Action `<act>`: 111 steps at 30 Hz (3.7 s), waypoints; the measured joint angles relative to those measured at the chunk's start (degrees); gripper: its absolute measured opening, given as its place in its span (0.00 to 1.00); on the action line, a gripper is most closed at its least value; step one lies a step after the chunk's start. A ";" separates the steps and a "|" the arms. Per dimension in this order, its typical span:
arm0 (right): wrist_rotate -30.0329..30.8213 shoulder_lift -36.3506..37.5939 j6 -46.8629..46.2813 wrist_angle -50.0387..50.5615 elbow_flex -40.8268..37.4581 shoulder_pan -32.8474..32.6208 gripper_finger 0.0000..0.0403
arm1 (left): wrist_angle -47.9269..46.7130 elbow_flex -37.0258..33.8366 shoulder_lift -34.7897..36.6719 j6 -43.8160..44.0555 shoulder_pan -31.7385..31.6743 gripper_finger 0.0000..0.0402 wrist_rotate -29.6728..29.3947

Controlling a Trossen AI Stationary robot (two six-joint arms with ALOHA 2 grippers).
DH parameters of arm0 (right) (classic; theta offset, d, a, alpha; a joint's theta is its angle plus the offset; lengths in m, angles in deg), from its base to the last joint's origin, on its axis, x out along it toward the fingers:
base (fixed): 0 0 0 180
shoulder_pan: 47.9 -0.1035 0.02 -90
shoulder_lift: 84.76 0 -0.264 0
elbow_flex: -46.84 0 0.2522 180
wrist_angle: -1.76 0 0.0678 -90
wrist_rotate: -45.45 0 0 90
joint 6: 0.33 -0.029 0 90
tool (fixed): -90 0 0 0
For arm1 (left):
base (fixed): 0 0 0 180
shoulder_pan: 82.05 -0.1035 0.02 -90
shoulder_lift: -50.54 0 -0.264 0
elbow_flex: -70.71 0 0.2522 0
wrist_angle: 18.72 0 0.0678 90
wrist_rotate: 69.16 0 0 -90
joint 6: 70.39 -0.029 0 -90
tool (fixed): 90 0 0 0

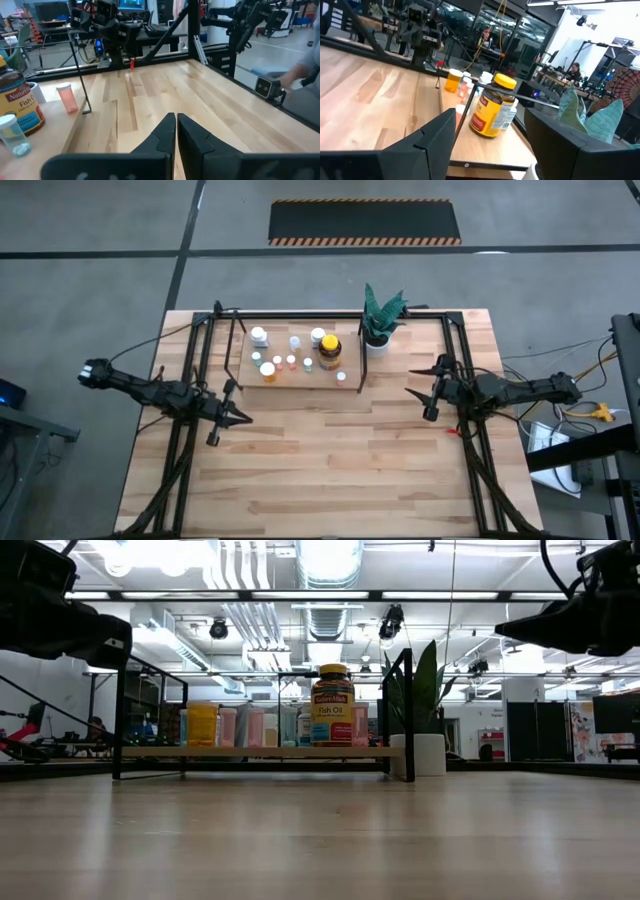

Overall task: Pick and place medicine bottles onto shelf by color
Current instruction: Return to Home Position

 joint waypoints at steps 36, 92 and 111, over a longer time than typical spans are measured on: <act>0.02 -0.92 -0.02 0.29 0.02 0.00 0.56 | 0.07 -0.04 -1.99 0.00 -0.01 0.00 0.07; 0.02 -0.92 -0.02 0.31 0.02 -0.02 0.56 | 0.11 -0.04 -2.18 0.00 0.00 0.00 0.11; 0.02 -0.92 -0.02 0.31 0.00 -0.01 0.56 | 0.12 -0.04 -2.18 0.00 0.00 0.00 0.11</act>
